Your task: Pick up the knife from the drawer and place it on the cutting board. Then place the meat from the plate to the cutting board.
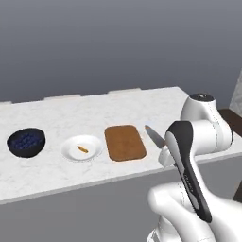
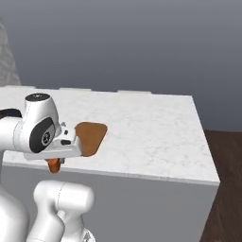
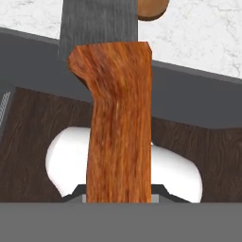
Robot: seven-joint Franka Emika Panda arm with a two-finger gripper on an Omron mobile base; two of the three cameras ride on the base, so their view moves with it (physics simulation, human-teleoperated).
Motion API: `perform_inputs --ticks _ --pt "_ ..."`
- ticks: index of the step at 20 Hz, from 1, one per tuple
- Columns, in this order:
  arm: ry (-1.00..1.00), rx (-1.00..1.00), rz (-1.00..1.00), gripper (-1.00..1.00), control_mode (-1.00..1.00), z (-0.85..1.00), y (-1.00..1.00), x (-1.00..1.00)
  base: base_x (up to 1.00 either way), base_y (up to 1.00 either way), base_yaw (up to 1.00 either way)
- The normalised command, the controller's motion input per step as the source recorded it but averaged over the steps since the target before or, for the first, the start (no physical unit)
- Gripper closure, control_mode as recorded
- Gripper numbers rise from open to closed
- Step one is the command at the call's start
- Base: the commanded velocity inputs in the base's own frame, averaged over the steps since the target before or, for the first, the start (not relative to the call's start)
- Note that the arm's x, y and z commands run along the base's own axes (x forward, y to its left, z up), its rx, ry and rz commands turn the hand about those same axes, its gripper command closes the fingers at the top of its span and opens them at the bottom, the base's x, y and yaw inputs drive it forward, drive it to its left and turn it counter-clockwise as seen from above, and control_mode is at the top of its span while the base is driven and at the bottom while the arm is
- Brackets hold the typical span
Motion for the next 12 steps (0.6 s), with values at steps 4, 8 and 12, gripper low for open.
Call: perform_inputs --ticks 4,8,12 --pt "0.00 0.00 0.00 1.00 1.00 0.00 0.00 0.00 0.18 0.41 -0.10" --pt "0.00 0.00 0.00 1.00 1.00 0.00 0.00 0.00 0.13 0.34 0.07" --pt "0.00 0.00 0.00 1.00 1.00 0.00 0.00 0.00 0.73 0.28 0.02"
